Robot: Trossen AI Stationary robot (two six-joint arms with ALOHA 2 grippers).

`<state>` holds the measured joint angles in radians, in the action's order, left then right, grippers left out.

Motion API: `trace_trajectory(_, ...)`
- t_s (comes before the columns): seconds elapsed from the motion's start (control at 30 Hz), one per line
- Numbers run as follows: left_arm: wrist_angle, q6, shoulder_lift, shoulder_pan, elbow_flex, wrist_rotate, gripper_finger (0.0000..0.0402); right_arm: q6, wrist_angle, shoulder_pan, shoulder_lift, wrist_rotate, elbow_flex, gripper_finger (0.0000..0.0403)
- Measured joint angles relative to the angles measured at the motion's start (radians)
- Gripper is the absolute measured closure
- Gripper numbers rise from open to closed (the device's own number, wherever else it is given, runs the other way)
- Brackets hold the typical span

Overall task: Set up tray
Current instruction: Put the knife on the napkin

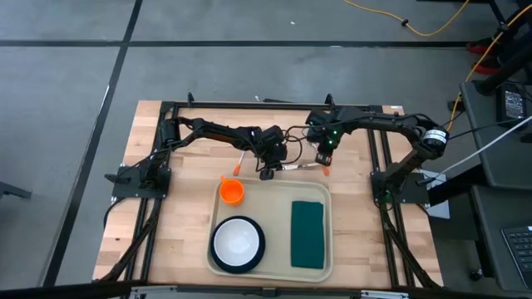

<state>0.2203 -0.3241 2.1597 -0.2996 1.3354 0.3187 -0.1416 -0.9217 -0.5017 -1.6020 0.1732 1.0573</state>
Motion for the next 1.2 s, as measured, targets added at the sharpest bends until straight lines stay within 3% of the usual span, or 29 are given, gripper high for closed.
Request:
trace_trajectory(0.1,0.002,0.001,0.000,-0.006,0.000,0.011,0.0400,-0.020,-0.060,-0.014,0.000,-0.075,0.012,0.0370)
trace_trajectory(0.33,0.050,0.023,0.005,-0.016,0.033,0.030,0.0400,-0.025,-0.057,-0.059,0.001,-0.036,-0.047,0.0361)
trace_trajectory(0.8,-0.052,0.039,0.008,-0.022,0.038,-0.016,0.0400,-0.130,0.000,-0.068,0.001,-0.101,-0.131,0.0229)
trace_trajectory(1.2,-0.065,0.074,0.008,-0.039,0.040,-0.040,0.0400,-0.189,0.004,-0.068,0.001,-0.101,-0.131,0.0218)
